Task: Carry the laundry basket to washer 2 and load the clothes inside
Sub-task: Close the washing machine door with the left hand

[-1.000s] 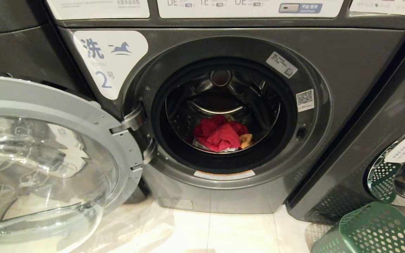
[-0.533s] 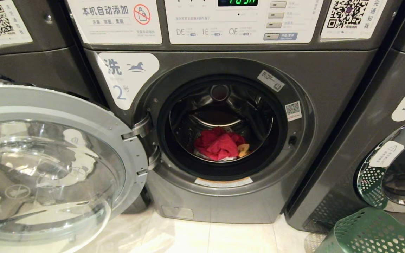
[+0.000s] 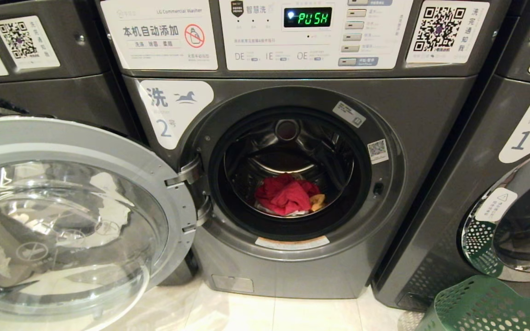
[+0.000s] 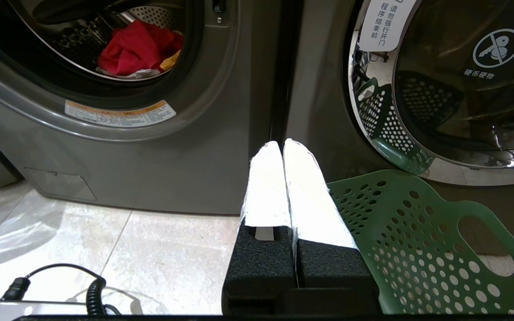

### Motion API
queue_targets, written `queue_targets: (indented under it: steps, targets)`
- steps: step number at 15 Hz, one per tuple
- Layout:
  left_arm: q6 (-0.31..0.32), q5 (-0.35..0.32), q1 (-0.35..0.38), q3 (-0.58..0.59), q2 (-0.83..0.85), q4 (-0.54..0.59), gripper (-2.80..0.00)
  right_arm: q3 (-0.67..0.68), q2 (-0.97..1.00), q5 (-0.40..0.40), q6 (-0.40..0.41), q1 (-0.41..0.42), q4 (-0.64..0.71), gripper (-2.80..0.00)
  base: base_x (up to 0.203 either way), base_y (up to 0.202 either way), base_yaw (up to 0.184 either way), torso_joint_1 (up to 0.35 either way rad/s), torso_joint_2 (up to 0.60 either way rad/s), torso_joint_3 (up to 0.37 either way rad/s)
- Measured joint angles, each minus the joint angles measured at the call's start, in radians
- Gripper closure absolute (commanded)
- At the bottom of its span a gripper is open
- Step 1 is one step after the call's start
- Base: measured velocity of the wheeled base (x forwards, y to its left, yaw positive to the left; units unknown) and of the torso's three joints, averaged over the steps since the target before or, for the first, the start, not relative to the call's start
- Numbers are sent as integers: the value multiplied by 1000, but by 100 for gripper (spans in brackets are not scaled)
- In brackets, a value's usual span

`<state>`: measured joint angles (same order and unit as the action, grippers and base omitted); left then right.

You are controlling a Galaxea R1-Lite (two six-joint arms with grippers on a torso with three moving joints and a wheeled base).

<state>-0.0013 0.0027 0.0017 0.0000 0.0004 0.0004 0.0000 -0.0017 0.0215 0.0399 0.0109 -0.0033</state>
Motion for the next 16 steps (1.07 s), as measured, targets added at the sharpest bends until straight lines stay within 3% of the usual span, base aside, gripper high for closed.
queue_targets:
  steps: [14, 16]
  targets:
    - [0, -1, 0, 0, 0, 0, 0, 0, 1, 0, -6, -5, 0, 0, 0, 0, 0, 0, 0, 0]
    - [-1, 0, -1, 0, 0, 0, 0, 0, 1, 0, -6, -5, 0, 0, -151, 0, 2, 10, 4, 1]
